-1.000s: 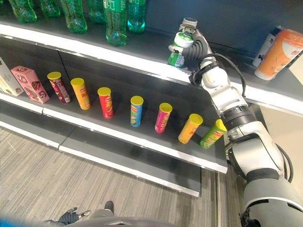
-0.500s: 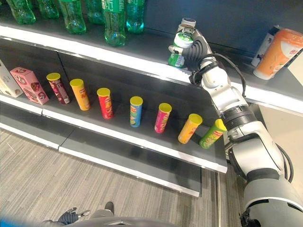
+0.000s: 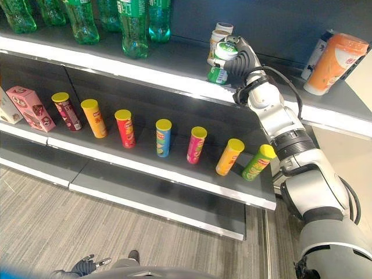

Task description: Put the goods on the table back onto the shelves and tidy them up.

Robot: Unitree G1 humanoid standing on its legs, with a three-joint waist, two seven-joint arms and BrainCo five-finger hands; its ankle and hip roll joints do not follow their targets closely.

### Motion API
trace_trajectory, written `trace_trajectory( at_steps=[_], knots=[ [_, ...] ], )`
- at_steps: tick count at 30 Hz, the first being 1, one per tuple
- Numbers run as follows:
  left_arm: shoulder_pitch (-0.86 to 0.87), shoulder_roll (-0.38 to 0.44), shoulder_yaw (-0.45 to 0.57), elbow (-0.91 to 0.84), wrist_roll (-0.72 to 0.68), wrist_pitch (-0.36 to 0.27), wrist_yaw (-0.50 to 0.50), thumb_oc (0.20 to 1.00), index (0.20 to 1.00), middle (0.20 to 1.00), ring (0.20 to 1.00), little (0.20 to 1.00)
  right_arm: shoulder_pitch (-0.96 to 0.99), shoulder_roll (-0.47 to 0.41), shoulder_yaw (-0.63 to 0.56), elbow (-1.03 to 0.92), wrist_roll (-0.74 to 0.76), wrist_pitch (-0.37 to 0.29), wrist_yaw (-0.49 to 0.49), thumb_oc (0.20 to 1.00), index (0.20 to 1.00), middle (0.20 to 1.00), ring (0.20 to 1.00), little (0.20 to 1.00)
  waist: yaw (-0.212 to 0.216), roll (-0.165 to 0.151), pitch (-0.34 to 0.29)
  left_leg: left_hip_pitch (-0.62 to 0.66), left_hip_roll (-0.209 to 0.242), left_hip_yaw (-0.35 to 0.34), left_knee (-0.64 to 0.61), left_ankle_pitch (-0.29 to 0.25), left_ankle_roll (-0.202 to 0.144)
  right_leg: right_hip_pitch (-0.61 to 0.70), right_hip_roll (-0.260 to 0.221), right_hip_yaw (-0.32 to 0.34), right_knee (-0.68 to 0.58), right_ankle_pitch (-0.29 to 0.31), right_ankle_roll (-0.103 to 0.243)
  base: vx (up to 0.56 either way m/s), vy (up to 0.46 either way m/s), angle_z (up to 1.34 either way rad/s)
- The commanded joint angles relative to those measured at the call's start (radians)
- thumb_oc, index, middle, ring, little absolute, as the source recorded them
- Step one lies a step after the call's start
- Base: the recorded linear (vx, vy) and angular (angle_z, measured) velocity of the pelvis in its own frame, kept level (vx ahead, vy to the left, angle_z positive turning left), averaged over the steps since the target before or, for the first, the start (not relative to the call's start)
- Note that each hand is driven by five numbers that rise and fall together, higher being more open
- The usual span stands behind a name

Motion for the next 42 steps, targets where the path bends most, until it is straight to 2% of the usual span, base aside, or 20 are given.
trace_trajectory(
  at_steps=[1, 32, 33, 34, 35, 42],
  knots=[
    [-0.031, 0.018, -0.037, 0.030, -0.008, -0.007, 0.020, 1.000, 1.000, 1.000, 1.000, 1.000, -0.058, -0.029, 0.088, 0.020, -0.012, -0.018, -0.005, 0.200, 0.200, 0.200, 0.200, 0.200, 0.012, 0.007, -0.018, -0.004, 0.084, 0.055, 0.046, -0.004, -0.078, -0.040, -0.011, -0.009, 0.047, -0.002, -0.015, 0.00, 0.000, 0.00],
    [-0.028, 0.025, -0.024, 0.038, -0.001, -0.006, 0.024, 1.000, 1.000, 1.000, 1.000, 1.000, -0.058, 0.048, 0.104, 0.056, -0.051, -0.005, -0.001, 0.200, 0.200, 0.200, 0.200, 0.200, 0.028, 0.005, -0.022, 0.015, 0.072, 0.062, 0.028, -0.008, -0.070, -0.042, -0.018, -0.003, 0.044, 0.013, -0.008, 0.00, 0.000, -0.01],
    [-0.026, 0.026, -0.023, 0.039, -0.001, -0.006, 0.023, 1.000, 1.000, 1.000, 1.000, 1.000, -0.055, 0.047, 0.103, 0.062, -0.052, -0.004, -0.001, 0.407, 0.407, 0.407, 0.407, 0.407, 0.028, 0.006, -0.022, 0.014, 0.071, 0.061, 0.027, -0.007, -0.070, -0.042, -0.018, -0.004, 0.045, 0.013, -0.009, 0.00, 0.000, 0.00],
    [-0.025, 0.027, -0.023, 0.040, 0.000, -0.006, 0.024, 1.000, 1.000, 1.000, 1.000, 1.000, -0.053, 0.046, 0.101, 0.067, -0.052, -0.003, -0.004, 0.551, 0.551, 0.551, 0.551, 0.551, 0.028, 0.007, -0.021, 0.013, 0.070, 0.060, 0.026, -0.006, -0.071, -0.043, -0.019, -0.004, 0.044, 0.014, -0.008, 0.00, 0.000, 0.00],
    [-0.023, 0.026, -0.023, 0.041, 0.002, -0.006, 0.024, 1.000, 1.000, 1.000, 1.000, 1.000, -0.051, 0.044, 0.098, 0.071, -0.051, -0.002, -0.005, 1.000, 1.000, 1.000, 1.000, 1.000, 0.028, 0.008, -0.021, 0.013, 0.070, 0.060, 0.025, -0.005, -0.071, -0.043, -0.020, -0.006, 0.044, 0.015, -0.008, 0.00, 0.000, 0.00],
    [-0.018, 0.028, -0.018, 0.042, 0.000, -0.004, 0.024, 1.000, 1.000, 1.000, 1.000, 1.000, -0.066, 0.023, 0.095, 0.059, -0.052, -0.002, -0.012, 1.000, 1.000, 1.000, 1.000, 1.000, 0.027, 0.009, -0.024, 0.017, 0.068, 0.059, 0.022, -0.006, -0.070, -0.040, -0.023, -0.010, 0.047, 0.015, -0.006, 0.00, 0.001, 0.00]
  ],
)
